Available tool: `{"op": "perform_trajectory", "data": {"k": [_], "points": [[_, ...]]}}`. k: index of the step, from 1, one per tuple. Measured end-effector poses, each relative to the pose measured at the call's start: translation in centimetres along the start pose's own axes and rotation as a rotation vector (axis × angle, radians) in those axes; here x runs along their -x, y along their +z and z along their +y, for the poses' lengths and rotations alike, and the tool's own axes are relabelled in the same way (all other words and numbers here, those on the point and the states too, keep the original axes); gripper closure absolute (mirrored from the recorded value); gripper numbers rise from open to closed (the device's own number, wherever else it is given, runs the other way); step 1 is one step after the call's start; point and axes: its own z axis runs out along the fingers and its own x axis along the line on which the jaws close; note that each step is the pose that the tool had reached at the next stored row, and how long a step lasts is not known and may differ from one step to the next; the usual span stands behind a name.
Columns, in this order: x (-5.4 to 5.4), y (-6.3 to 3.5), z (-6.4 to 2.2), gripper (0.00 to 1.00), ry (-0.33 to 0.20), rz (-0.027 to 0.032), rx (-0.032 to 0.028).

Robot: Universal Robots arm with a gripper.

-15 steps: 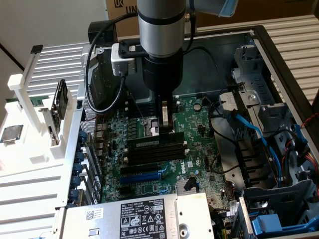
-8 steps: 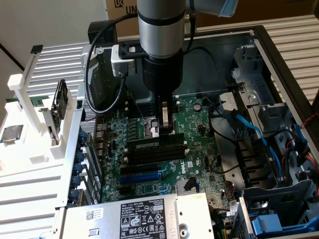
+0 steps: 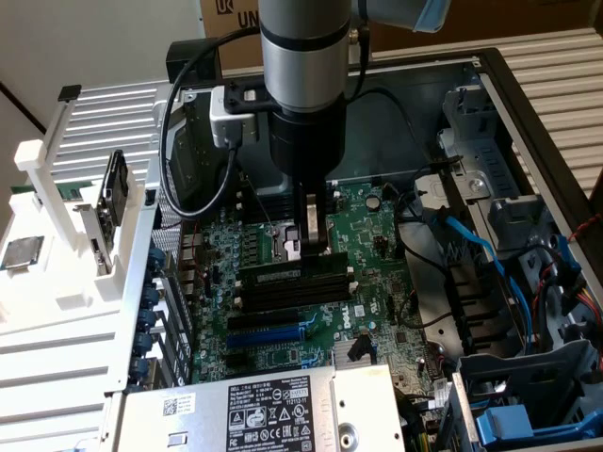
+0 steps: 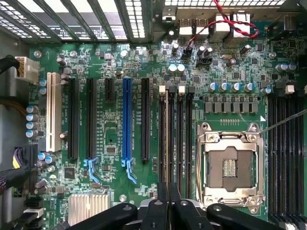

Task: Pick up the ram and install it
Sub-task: 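Insert the ram into the slot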

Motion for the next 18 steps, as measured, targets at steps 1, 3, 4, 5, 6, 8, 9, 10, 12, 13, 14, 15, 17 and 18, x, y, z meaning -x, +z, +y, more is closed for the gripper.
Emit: {"op": "perform_trajectory", "data": {"k": [1,3,4,5,6,8,9,10,12,13,14,15,17,18], "points": [[-0.04,0.00,-0.01,0.88,0.000,-0.0014,0.0001],[-0.25,0.01,-0.01,0.88,0.000,-0.0055,0.0006],[-0.39,0.01,-0.01,0.88,0.000,-0.0075,0.0007],[-0.47,0.02,-0.01,0.88,0.000,-0.0088,0.0010],[-0.49,0.04,-0.01,0.88,0.000,-0.0092,0.0013],[-0.49,0.10,-0.01,0.88,0.000,-0.0092,0.0017],[-0.49,0.13,-0.03,0.88,0.000,-0.0092,0.0019],[-0.49,0.17,-0.05,0.88,0.000,-0.0094,0.0022],[-0.49,0.21,-0.11,0.88,0.000,-0.0091,0.0038],[-0.49,0.22,-0.13,0.88,0.000,-0.0089,0.0048],[-0.49,0.25,-0.15,0.88,0.000,-0.0091,0.0056],[-0.48,0.29,-0.18,0.88,0.000,-0.0093,0.0061],[-0.49,0.37,-0.19,0.88,0.000,-0.0090,0.0069],[-0.49,0.37,-0.19,0.88,-0.001,-0.0089,0.0070]]}}
